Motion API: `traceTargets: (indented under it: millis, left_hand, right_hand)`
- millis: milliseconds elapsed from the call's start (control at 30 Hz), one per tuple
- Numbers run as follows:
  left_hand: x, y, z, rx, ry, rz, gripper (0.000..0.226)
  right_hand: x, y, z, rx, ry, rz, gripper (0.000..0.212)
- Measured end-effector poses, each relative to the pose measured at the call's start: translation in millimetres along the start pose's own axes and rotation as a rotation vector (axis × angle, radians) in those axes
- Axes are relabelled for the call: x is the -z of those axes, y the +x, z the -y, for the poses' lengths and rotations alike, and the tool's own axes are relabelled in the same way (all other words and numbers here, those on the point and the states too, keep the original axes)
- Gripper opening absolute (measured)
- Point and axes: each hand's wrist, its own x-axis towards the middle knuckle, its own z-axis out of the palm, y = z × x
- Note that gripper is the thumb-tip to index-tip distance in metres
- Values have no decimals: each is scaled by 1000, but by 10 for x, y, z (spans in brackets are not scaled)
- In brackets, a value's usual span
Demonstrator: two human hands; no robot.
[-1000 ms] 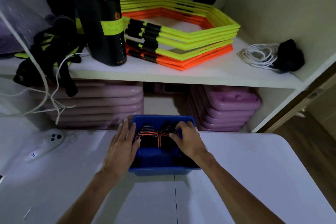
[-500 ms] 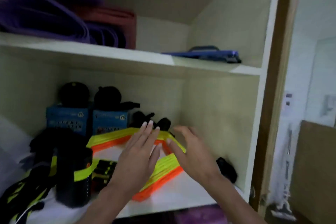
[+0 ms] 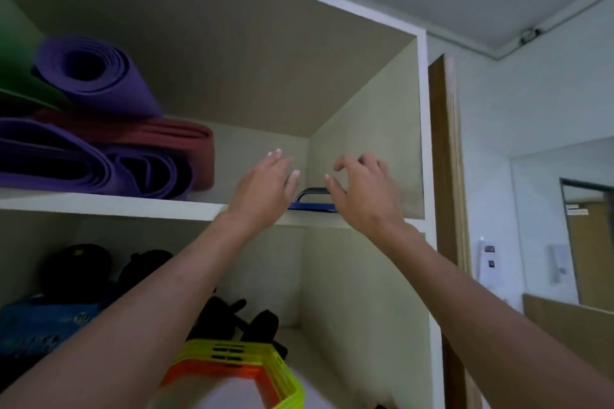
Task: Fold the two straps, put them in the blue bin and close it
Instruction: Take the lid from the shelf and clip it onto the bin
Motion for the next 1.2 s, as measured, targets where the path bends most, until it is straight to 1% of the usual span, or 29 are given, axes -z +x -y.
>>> traceTargets:
  millis: [100,200,300,333,400,433,533,600,667,767,867,933,1033,1133,1200]
  left_hand:
    - [-112,365,-38,97,27,163,47]
    - [-248,578,-82,119,51,241,55]
    - [-388,577,-19,102,54,297,62]
    - [-444,527,14,93,59,342,68]
    - [-581,361,48,69,116,416,81]
    - [-658,283,51,41,180,392,80]
    - [-809,86,-37,-61,399,222,66]
    - [-839,-77,-68,-52,472,167,61]
    - [-827,-330,-64,-19,506,143,60]
    - [-747,-946,-69,43,510,108,61]
    - [-676,-1770,-18,184,500,129,61]
    - [-649,-2458,98,286,504,197,61]
    - [-634,-3661,276,414,495,326,62]
    - [-639,-4816,333,524,498,466,63]
    - [-650,-5425,318,614,470,571,67]
  right_hand:
    - [-168,180,-148,-107,56,243,49]
    - [-298,169,-371,-102,176,408,63]
    - [-438,-9,-613,-82,249,510,92]
    - [-489,-70,-675,-93,297,508,96]
    - [-607,-158,-764,-110,371,460,90]
    - [-665,-194,-793,-114,372,439,83]
    - [-781,-298,-804,-137,398,338,63]
    - [-834,-413,-780,-177,469,227,55]
    - [-878,-604,-726,-189,495,163,52]
    - [-955,-1061,-578,-146,519,181,54]
    - [-1094,-1725,-327,-85,605,253,58]
    - [-1269,-2299,-126,-87,667,353,60]
    - [-1550,-3285,186,-111,733,546,58]
    - [-1765,-4344,397,-170,759,744,54]
    - [-1837,-4975,467,-210,744,866,50]
